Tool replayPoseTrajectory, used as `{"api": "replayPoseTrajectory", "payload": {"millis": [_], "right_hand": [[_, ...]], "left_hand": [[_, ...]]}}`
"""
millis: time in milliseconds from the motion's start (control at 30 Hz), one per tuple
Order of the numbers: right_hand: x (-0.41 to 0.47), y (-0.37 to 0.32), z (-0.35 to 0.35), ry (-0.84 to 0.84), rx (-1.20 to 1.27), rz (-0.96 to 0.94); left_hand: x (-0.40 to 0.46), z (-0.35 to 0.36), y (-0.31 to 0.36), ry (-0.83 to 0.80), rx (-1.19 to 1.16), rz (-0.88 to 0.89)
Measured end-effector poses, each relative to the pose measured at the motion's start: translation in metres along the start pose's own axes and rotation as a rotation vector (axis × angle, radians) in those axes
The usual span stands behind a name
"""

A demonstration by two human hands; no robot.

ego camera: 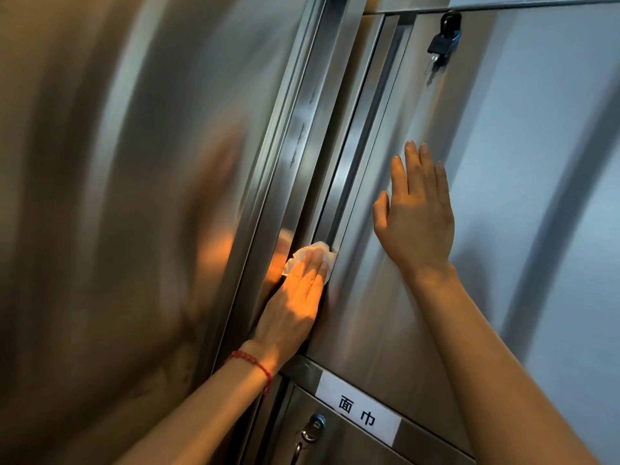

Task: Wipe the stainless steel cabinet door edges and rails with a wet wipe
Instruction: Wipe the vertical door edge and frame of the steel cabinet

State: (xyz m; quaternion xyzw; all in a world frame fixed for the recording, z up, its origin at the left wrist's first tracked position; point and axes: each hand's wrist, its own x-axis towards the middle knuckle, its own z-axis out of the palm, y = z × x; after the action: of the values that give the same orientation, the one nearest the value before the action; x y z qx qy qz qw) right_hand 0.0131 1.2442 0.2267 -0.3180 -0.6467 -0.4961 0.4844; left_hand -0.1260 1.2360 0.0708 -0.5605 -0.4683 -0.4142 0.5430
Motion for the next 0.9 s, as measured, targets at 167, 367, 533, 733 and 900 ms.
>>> {"api": "replayPoseTrajectory", "payload": {"millis": [167,367,533,733,900], "right_hand": [[0.0,0.0,0.001,0.011,-0.002,-0.001],[0.0,0.0,0.001,0.013,0.001,-0.003],[0.001,0.001,0.0,-0.008,0.004,0.002],[0.0,0.0,0.0,-0.004,0.004,0.0],[0.001,0.0,-0.001,-0.011,0.007,0.002]], "left_hand": [[0.01,0.001,-0.001,-0.038,-0.059,-0.046],[-0.006,0.006,0.001,-0.065,-0.089,-0.026],[-0.011,0.0,0.004,-0.113,-0.096,-0.06],[-0.016,0.002,0.004,-0.133,-0.107,-0.073],[-0.029,0.011,0.006,-0.202,-0.177,-0.155]]}}
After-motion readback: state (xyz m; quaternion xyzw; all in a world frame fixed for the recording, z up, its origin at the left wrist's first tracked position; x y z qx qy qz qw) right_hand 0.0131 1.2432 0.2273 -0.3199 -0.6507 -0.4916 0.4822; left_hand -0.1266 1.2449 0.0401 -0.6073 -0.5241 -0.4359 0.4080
